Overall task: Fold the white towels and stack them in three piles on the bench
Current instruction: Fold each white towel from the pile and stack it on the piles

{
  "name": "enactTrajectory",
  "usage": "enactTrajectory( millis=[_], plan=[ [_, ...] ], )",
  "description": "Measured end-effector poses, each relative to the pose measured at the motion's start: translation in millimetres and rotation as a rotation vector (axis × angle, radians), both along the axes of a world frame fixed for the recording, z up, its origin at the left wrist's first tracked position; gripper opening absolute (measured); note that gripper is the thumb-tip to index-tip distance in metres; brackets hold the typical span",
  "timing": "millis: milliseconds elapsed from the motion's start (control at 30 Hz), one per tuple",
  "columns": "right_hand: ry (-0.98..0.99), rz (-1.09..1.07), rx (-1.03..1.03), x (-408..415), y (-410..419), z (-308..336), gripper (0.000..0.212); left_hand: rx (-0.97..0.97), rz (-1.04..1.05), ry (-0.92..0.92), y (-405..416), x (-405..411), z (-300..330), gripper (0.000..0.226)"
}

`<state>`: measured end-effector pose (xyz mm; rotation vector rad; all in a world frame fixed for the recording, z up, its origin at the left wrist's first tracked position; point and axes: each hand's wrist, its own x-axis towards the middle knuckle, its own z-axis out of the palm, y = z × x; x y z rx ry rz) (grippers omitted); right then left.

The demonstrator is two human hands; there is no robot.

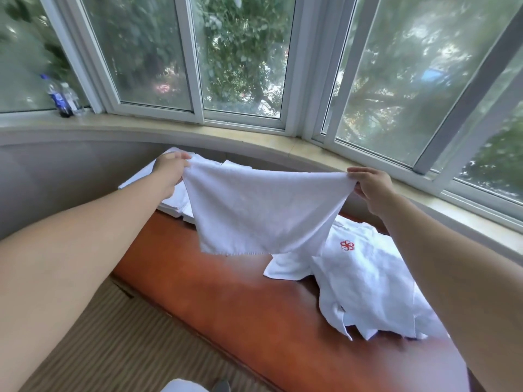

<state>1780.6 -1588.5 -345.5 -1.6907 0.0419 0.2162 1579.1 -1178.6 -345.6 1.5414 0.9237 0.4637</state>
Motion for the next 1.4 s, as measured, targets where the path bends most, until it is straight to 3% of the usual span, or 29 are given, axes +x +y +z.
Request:
enactTrajectory(
  millis=[133,233,367,500,600,667,733,833,933,1000,1133,1300,1400],
  plan=[
    [-0.043,0.093,-0.171,2,-6,8,0.031,0.004,-0.112,0.106,4,-3,2,0.027],
    [-0.152,0.225,-0.480,1,-10,9,0.039,0.059,-0.316,0.265,8,-8,7,0.030],
    [-0.372,0.273,-0.845,-1,-14,4,0.017,0.476,-0.448,0.464,9,-11,4,0.038],
    [-0.521,0.197,-0.982,-9,-17,1,0.021,0.723,-0.427,0.447,2,-17,2,0.012],
    [-0.553,0.130,-1.011,-18,-18,2,0.023,0.886,-0.398,0.456,-6,-25,3,0.035],
    [-0.530,0.089,-0.997,-24,-22,1,0.021,0.937,-0.381,0.492,-12,-32,5,0.021],
    [-0.465,0.129,-0.949,-28,-27,-2,0.015,0.860,-0.410,0.547,-16,-39,2,0.010],
    [-0.159,0.414,-0.771,-33,-38,-14,0.010,0.516,-0.513,0.635,-16,-50,-16,0.009],
    [0.210,0.733,-0.808,-41,-53,-30,0.015,0.314,-0.659,0.821,-12,-64,-36,0.013],
    [0.352,0.792,-0.825,-44,-60,-38,0.022,0.238,-0.682,0.899,-6,-72,-40,0.008],
    [0.412,0.706,-0.766,-37,-54,-40,0.023,0.097,-0.581,0.854,19,-68,-33,0.016],
    [0.302,0.499,-0.654,-26,-14,-43,0.012,0.092,-0.436,0.686,28,-35,-35,0.007],
    [0.235,0.318,-0.521,-25,19,-74,0.022,-0.001,-0.406,0.562,26,-16,-65,0.026]
  ],
)
